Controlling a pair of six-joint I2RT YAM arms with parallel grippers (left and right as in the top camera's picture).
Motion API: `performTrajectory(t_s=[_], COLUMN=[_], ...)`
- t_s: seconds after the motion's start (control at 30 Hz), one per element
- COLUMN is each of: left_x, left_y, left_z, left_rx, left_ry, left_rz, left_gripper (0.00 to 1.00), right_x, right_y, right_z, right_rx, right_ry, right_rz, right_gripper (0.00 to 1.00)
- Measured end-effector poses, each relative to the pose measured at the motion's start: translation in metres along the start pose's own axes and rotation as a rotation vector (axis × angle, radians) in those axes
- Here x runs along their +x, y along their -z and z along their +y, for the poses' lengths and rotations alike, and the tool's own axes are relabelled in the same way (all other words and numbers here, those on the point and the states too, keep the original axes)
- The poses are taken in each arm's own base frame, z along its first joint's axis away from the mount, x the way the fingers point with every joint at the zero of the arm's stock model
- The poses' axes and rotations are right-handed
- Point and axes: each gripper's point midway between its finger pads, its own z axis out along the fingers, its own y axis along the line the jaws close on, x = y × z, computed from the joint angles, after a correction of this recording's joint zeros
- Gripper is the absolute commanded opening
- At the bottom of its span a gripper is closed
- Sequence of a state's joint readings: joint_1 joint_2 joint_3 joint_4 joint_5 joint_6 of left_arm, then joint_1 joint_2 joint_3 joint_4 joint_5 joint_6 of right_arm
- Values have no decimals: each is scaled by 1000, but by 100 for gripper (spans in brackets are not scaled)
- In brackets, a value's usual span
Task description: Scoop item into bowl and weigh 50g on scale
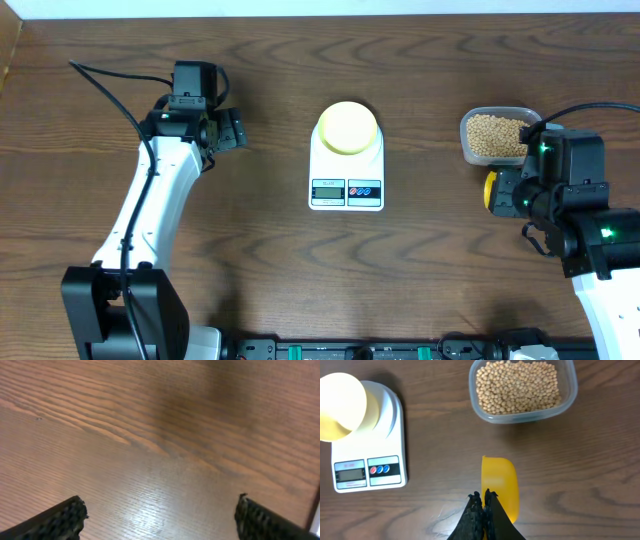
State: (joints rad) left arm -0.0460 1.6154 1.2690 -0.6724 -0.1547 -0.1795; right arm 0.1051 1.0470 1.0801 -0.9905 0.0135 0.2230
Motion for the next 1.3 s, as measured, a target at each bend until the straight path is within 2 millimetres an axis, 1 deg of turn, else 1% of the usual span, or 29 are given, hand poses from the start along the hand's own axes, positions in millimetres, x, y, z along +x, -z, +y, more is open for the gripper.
performTrajectory(t_s=[0.6, 1.0, 1.13, 1.17, 1.2, 1.3], left_x=[0, 0, -3, -4, -5, -6], left_y=[0, 0, 0, 0, 0, 0], left_z=[-1, -1, -2, -2, -2, -3], left_rx=[15, 15, 18, 20, 21, 25], left_ry=[4, 4, 7, 8, 11, 13], left_rz=[5, 4, -8, -14, -17, -19], left_gripper=[98, 98, 98, 91, 80, 42], right_x=[1, 4, 4, 4, 4, 4], right_y=[0, 0, 0, 0, 0, 0], right_z=[4, 3, 3, 3, 3, 3], right_rx=[-21, -17, -17, -17, -17, -18], right_ry=[-81, -80, -62, -52, -44, -19], right_rz=[6, 20, 20, 19, 19, 19], right_gripper=[1, 1, 1, 1, 1, 1])
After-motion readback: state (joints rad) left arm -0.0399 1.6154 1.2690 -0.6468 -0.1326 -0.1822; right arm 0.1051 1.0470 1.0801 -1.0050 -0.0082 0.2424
